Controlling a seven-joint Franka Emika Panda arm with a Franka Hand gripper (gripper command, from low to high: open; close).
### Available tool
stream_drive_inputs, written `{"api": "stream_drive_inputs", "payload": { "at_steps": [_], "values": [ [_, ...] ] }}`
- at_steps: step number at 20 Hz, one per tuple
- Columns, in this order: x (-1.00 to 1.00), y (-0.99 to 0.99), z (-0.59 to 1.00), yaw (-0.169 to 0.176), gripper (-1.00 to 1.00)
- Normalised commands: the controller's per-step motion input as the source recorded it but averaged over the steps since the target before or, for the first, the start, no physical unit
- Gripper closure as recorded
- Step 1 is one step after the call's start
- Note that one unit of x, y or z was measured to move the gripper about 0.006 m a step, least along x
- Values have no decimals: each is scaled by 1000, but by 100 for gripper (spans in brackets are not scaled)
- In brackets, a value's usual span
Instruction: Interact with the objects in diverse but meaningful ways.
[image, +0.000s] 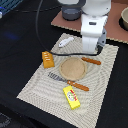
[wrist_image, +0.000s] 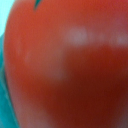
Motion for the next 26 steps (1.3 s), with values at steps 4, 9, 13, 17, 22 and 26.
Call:
{"api": "stream_drive_inputs", "payload": {
  "at_steps": [4,9,13,17,22,26],
  "values": [
    [-2,61,-263,16,100],
    [-37,-126,-374,0,100],
    [-170,55,-451,11,100],
    [-254,431,-374,43,100],
    [-39,621,251,99,-100],
    [-53,524,624,95,-100]
  ]
}}
